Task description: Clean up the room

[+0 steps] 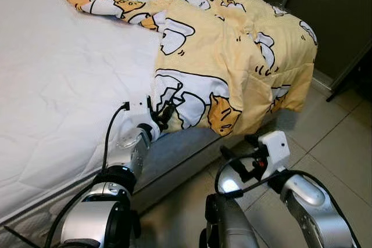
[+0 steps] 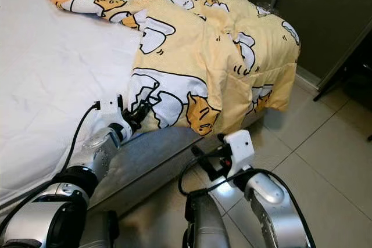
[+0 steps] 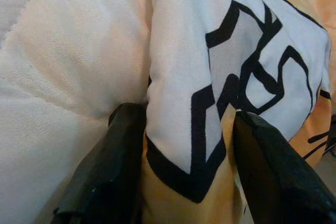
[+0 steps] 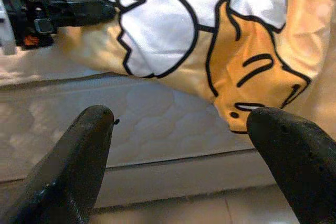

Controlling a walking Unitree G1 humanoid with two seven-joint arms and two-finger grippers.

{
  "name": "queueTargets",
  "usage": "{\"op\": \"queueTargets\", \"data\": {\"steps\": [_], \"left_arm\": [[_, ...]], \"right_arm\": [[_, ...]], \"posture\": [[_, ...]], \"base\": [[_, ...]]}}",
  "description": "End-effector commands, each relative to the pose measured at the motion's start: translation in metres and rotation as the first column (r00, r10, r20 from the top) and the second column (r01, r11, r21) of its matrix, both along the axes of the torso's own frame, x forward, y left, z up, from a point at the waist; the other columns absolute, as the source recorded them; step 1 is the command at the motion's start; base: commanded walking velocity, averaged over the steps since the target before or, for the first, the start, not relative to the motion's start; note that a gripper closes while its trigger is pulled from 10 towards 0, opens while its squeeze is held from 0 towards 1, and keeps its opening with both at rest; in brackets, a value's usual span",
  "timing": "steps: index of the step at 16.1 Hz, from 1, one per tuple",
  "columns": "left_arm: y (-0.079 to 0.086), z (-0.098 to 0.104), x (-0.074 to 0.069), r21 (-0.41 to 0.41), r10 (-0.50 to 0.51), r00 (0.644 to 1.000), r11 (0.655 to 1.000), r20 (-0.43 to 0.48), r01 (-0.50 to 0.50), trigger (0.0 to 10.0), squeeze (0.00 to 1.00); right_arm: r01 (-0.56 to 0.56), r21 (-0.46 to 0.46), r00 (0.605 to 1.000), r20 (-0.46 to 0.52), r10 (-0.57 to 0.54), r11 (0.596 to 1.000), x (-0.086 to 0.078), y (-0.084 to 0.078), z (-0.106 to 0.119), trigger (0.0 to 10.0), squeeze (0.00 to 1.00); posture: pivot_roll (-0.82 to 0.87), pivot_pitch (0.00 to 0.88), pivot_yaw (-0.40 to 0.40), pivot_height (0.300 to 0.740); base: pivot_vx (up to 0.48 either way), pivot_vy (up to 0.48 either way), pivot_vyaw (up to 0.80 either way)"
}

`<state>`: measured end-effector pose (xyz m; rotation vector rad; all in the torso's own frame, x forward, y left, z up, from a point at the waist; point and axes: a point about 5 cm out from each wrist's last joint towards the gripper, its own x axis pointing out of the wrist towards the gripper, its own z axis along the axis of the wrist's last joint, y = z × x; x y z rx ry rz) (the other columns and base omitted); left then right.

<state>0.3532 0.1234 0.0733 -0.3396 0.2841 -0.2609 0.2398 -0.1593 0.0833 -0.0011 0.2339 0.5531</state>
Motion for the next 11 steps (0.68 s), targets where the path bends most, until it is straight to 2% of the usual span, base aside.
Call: {"op": "queueTargets", "data": {"steps": [1,3,6,7,11], "left_arm": [[-0.008,-0.007,-0.005,-0.016,-0.044,0.999,0.999,-0.024,0.044,0.0,0.00],[-0.009,-0.009,-0.006,-0.013,-0.054,0.998,0.998,-0.020,0.054,0.0,0.00],[-0.013,-0.012,-0.013,-0.052,-0.132,0.991,0.990,0.017,0.133,0.0,0.00],[-0.015,-0.019,-0.019,-0.052,-0.172,0.985,0.984,0.005,0.172,0.0,0.00],[-0.008,-0.032,-0.030,-0.043,-0.185,0.983,0.982,-0.017,0.184,0.0,0.00]], "right_arm": [[-0.015,0.008,1.000,0.021,0.015,1.000,0.001,0.000,0.006,10.0,0.00],[-0.035,-0.007,0.999,0.022,0.035,0.999,0.002,0.004,0.005,10.0,0.00],[-0.023,-0.024,0.999,0.032,0.024,0.999,0.007,0.006,0.006,10.0,0.00],[-0.016,-0.026,1.000,0.027,0.016,1.000,0.005,0.005,0.004,10.0,0.00],[-0.012,-0.024,1.000,0.023,0.012,1.000,0.002,0.006,0.002,10.0,0.00]], "posture": [[-0.21,0.081,-0.067,0.607],[-0.21,0.086,-0.063,0.607],[-0.20,0.085,-0.060,0.607],[-0.20,0.084,-0.055,0.607],[-0.20,0.083,-0.048,0.607]], "base": [[0.000,0.000,0.00],[0.000,0.000,0.00],[0.000,0.000,0.00],[0.000,0.000,0.00],[0.000,0.000,0.00]]}}
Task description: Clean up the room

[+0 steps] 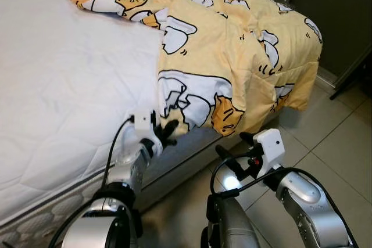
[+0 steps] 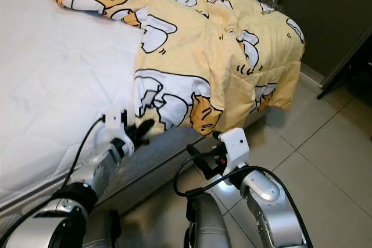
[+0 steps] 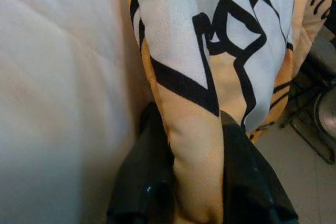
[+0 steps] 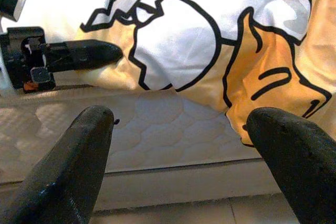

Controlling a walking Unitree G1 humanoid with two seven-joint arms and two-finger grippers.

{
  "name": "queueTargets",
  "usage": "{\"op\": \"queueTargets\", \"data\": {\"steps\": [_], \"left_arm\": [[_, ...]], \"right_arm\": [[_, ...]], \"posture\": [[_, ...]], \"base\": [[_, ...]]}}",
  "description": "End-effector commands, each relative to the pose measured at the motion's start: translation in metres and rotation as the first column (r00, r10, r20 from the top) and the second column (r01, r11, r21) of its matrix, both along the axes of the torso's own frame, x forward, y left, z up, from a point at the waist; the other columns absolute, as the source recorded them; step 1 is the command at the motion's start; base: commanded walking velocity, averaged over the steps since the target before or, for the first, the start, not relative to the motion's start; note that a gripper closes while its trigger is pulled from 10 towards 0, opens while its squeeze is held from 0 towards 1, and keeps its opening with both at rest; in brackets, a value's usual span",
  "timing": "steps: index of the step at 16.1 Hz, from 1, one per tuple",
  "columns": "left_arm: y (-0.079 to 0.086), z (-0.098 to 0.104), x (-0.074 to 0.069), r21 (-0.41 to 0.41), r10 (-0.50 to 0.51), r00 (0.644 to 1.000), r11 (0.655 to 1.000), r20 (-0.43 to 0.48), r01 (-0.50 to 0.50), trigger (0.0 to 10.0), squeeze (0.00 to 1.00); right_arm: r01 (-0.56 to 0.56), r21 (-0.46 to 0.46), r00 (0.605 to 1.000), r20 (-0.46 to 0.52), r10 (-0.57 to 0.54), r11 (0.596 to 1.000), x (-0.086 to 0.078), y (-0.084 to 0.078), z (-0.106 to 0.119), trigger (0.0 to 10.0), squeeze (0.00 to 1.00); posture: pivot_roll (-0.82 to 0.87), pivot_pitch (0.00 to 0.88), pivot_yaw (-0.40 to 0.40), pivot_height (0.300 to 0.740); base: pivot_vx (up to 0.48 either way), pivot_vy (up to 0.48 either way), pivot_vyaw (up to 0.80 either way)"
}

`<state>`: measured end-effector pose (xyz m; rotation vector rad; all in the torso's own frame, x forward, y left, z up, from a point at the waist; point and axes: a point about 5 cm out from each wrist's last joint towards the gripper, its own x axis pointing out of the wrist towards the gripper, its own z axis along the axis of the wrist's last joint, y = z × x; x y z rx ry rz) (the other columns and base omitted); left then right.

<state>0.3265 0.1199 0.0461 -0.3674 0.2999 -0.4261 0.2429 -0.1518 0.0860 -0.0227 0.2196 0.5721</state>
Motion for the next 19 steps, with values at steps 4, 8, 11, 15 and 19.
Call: {"op": "queueTargets", "data": {"steps": [4,8,11,15,19], "left_arm": [[0.009,-0.002,-0.005,0.034,-0.051,0.999,0.998,0.015,0.051,0.0,0.00],[0.018,-0.001,-0.010,0.058,-0.118,0.991,0.992,0.058,0.115,0.0,0.00],[0.027,-0.006,-0.020,0.205,-0.288,0.956,0.941,0.065,0.269,0.0,0.00],[0.030,-0.015,-0.036,0.352,-0.464,0.883,0.839,0.068,0.414,0.0,0.00],[0.023,-0.020,-0.047,0.339,-0.553,0.830,0.796,0.070,0.502,0.0,0.00]], "right_arm": [[0.009,-0.007,1.000,0.001,-0.009,1.000,-0.002,-0.003,0.000,10.0,0.00],[0.002,-0.006,1.000,0.002,-0.002,1.000,-0.003,-0.003,0.001,10.0,0.00],[-0.002,-0.008,1.000,0.008,0.002,1.000,-0.001,-0.005,0.003,10.0,0.00],[-0.010,0.004,0.999,0.039,0.010,1.000,0.002,-0.005,0.014,10.0,0.00],[-0.010,0.029,0.998,0.058,0.009,1.000,0.004,-0.004,0.023,10.0,0.00]], "posture": [[-0.20,0.082,-0.048,0.607],[-0.20,0.071,-0.051,0.607],[-0.19,0.062,-0.059,0.607],[-0.19,0.055,-0.063,0.607],[-0.19,0.050,-0.062,0.607]], "base": [[0.000,0.000,0.00],[0.000,0.000,0.00],[0.000,0.000,0.00],[0.000,0.000,0.00],[0.000,0.000,0.00]]}}
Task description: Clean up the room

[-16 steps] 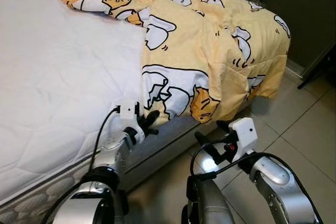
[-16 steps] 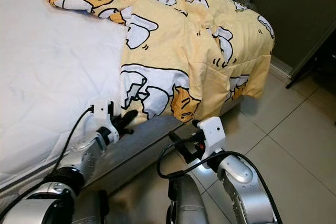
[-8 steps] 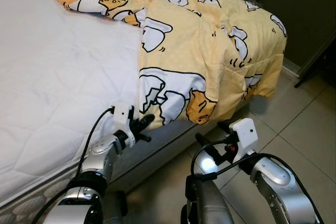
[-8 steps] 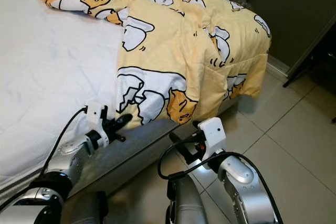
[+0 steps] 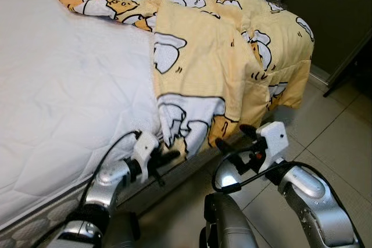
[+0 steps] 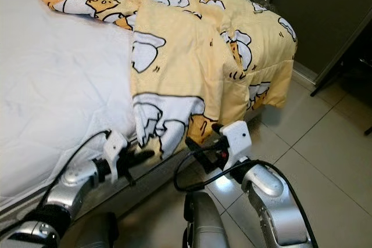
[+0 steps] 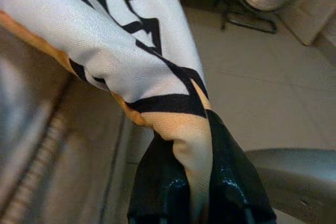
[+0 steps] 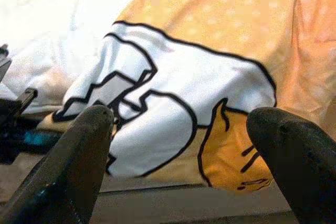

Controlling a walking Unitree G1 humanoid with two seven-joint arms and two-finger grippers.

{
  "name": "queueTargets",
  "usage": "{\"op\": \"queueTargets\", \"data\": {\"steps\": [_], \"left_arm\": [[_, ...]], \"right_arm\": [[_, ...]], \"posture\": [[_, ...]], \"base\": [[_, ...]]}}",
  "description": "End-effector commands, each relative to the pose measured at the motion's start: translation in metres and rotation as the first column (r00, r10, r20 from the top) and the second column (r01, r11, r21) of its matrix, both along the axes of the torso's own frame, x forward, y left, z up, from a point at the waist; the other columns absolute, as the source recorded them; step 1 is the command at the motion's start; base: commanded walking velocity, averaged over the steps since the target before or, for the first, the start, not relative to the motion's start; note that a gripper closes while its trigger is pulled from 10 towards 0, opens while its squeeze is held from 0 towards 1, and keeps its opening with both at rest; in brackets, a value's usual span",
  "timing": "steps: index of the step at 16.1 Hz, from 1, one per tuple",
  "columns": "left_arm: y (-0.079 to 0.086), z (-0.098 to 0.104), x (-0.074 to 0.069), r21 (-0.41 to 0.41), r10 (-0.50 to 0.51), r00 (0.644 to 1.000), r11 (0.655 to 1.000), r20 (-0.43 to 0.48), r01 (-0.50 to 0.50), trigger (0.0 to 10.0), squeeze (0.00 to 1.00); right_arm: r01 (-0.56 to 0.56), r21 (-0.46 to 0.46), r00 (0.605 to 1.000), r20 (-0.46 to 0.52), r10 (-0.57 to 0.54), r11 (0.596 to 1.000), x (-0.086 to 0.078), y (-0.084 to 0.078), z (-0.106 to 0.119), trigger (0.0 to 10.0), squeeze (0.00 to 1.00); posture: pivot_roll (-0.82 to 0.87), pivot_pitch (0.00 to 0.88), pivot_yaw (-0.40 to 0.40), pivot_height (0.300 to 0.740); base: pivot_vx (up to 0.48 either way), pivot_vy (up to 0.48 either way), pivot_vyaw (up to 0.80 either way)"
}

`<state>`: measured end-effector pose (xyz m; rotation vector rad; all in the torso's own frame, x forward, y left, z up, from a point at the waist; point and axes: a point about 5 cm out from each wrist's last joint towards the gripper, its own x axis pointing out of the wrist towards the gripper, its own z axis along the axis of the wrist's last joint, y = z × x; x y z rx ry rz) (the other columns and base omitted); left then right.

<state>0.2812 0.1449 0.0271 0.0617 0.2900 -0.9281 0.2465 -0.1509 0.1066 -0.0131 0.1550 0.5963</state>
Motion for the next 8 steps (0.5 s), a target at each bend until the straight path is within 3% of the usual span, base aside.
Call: {"op": "queueTargets", "data": {"steps": [1,4,8], "left_arm": [[-0.006,-0.004,-0.007,-0.009,-0.068,0.998,0.998,-0.014,0.068,0.0,0.00],[-0.014,-0.013,-0.026,-0.043,-0.223,0.973,0.974,-0.060,0.221,0.0,0.00],[-0.013,-0.027,-0.052,-0.034,-0.389,0.910,0.921,-0.147,0.388,0.0,0.00]], "right_arm": [[0.013,0.002,1.000,0.001,-0.013,1.000,0.000,-0.005,0.003,10.0,0.00],[0.015,0.010,1.000,-0.008,-0.015,1.000,0.000,-0.004,0.003,10.0,0.00],[0.010,0.018,1.000,-0.014,-0.010,1.000,0.000,-0.002,0.003,10.0,0.00]], "posture": [[-0.20,0.047,-0.061,0.607],[-0.20,0.045,-0.060,0.607],[-0.19,0.046,-0.060,0.607]], "base": [[0.000,0.000,0.00],[0.000,0.000,0.00],[0.000,0.000,0.00]]}}
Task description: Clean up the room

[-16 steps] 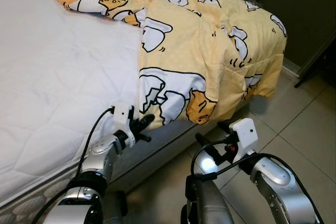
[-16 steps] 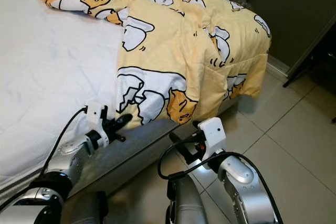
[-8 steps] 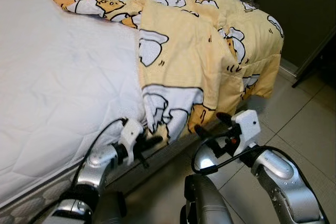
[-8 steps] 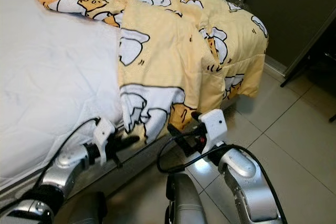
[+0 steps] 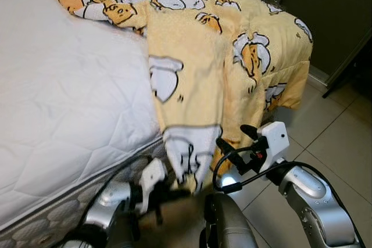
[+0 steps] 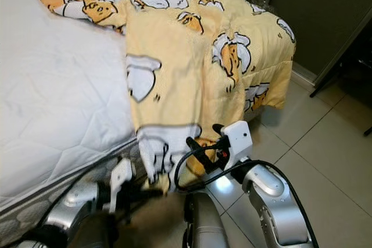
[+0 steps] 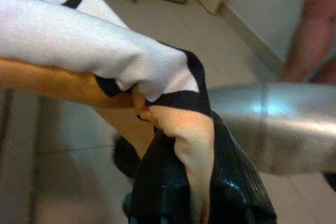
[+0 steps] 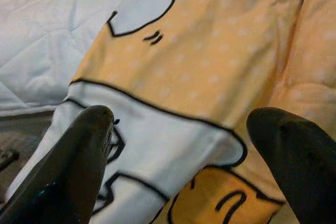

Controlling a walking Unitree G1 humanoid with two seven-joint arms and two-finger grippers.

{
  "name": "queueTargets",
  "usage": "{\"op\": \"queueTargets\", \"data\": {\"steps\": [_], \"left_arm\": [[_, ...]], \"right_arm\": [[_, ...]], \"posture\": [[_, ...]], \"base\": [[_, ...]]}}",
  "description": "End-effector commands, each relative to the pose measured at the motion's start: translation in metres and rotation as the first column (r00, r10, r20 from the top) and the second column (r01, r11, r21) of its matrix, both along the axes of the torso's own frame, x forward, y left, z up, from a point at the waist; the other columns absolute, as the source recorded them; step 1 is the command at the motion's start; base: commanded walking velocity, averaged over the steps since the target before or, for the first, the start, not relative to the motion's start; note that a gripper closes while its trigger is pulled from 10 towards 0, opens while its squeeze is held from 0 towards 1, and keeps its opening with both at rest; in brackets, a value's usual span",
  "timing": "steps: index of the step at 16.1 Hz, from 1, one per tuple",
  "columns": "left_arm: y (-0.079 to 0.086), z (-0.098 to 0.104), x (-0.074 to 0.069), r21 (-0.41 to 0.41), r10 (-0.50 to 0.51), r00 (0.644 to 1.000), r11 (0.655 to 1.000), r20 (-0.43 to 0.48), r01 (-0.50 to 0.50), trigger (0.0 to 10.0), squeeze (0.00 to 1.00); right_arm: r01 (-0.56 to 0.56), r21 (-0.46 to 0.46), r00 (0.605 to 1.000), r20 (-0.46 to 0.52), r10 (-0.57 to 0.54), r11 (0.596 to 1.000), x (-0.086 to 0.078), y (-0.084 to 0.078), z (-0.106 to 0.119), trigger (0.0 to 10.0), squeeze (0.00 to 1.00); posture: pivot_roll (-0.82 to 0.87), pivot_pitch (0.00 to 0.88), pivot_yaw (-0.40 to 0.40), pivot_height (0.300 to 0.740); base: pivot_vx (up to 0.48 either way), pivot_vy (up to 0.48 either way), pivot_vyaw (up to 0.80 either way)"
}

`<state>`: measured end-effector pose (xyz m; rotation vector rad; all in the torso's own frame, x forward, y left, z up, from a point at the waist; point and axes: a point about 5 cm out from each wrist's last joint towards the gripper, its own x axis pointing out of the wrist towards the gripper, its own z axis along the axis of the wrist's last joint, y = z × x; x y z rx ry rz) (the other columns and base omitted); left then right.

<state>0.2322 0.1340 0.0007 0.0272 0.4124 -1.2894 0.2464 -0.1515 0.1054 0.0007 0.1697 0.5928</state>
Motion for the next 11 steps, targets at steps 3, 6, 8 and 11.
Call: {"op": "queueTargets", "data": {"steps": [3,6,8,11], "left_arm": [[0.001,-0.011,-0.012,0.041,-0.058,0.997,0.997,-0.046,0.060,0.0,0.00],[-0.001,-0.031,-0.029,0.099,-0.044,0.992,0.994,-0.117,0.055,0.0,0.00],[-0.010,-0.041,-0.038,0.130,-0.010,0.990,0.991,-0.143,0.029,0.0,0.00],[-0.021,-0.062,-0.061,0.228,0.048,0.981,0.974,-0.186,-0.004,0.0,0.00]], "right_arm": [[-0.001,0.013,1.000,-0.001,0.001,1.000,0.000,0.000,0.003,10.0,0.00],[-0.005,0.010,1.000,-0.005,0.005,1.000,-0.002,0.000,0.002,10.0,0.00],[-0.006,0.016,1.000,-0.002,0.006,1.000,-0.002,0.000,0.002,10.0,0.00],[-0.003,0.004,1.000,-0.006,0.003,1.000,-0.004,-0.003,0.001,10.0,0.00]], "posture": [[-0.19,0.049,-0.061,0.607],[-0.19,0.051,-0.062,0.607],[-0.19,0.052,-0.063,0.612],[-0.20,0.057,-0.068,0.642]], "base": [[0.000,0.000,0.00],[0.000,0.000,0.00],[0.000,0.000,0.00],[0.000,0.000,0.00]]}}
